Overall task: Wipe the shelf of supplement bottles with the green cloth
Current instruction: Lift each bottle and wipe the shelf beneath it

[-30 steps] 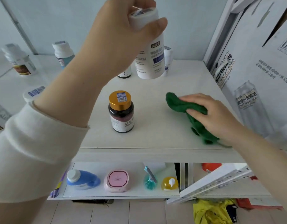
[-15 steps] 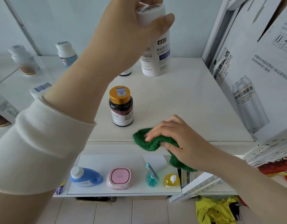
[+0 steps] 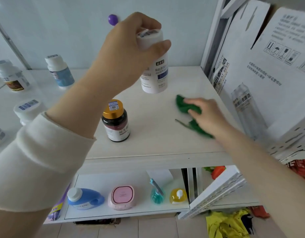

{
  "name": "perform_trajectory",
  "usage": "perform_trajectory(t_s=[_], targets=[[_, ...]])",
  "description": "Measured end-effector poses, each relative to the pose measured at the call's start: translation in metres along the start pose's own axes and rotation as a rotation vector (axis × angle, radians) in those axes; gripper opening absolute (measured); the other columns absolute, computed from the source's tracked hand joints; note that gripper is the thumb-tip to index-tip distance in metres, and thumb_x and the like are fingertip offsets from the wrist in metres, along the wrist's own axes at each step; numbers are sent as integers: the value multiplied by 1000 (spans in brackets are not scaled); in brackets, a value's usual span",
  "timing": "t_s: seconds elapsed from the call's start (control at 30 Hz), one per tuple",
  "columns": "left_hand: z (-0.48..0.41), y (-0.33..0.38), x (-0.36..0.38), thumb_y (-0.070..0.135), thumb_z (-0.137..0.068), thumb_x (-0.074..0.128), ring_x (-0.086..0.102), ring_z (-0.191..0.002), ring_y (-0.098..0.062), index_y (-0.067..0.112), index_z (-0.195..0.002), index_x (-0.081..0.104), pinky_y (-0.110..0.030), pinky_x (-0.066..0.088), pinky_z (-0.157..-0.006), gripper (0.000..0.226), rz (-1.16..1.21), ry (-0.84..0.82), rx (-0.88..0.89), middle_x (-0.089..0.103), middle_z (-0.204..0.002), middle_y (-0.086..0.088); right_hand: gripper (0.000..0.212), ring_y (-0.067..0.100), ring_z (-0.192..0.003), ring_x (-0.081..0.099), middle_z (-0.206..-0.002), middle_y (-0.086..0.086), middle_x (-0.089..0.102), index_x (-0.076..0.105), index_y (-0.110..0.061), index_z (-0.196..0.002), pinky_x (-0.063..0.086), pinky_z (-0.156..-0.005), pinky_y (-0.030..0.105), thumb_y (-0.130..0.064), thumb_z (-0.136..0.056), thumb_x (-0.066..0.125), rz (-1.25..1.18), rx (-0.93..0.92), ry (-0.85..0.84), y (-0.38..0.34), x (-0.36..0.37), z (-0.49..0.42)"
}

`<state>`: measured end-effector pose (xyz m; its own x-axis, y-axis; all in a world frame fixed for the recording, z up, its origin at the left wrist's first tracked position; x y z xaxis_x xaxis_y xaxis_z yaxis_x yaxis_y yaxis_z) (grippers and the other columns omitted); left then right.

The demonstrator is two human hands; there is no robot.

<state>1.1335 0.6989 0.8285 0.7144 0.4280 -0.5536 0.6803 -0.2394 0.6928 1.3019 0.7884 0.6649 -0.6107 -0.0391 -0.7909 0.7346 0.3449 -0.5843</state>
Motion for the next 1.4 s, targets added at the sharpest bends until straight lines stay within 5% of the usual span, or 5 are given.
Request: perform_trajectory(t_s=[0.23,0.4,0.5,0.93,1.4], targets=[[6,-18,29,32,-81,62,59,-87,2,28,-110,55,-1,43,-67,30,53,-74,-40,62,-101,16,45,-6,-100,44,-98,-49,50,54,-54,-107,31,-88,4,-15,-86,57,-150,-312,-413,-76,35,102],[28,-35,66,30,-80,65,58,-82,7,35,-102,51,-1,42,-68,27,100,-183,-87,62,-100,15,37,-4,-73,60,-93,-17,67,61,-47,-100,40,-58,0,-13,-89,53,-258,77,29,8,-45,37],[40,-44,90,29,-80,65,58,-93,-9,31,-110,53,-14,46,-79,32,110,-250,-117,62,-114,6,34,21,-95,60,-117,8,64,59,-18,-121,46,-85,24,-8,-89,51,-264,264,291,57,-68,-17],[36,-30,86,74,-59,39,22,-97,41,67,-112,20,14,19,-79,57,-32,-331,45,30,-110,50,33,9,-97,52,-117,1,66,64,-19,-115,32,-80,11,-8,-85,55,-176,-27,57,7,-8,-72],[-148,-115,153,33,-88,55,47,-101,-23,25,-127,47,-26,36,-82,41,-485,-586,68,45,-114,-6,39,29,-129,37,-135,7,52,52,-24,-128,27,-111,38,-16,-91,50,68,98,130,54,3,-203]])
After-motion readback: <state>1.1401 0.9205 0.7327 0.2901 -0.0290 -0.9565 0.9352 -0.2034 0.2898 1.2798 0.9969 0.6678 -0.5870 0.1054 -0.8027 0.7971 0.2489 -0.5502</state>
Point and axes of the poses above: each hand's wrist, its own z-axis away from the middle knuckle, its own x-axis out of the palm, y = z × x, the point moved 10 cm from there along -z, towards the middle knuckle
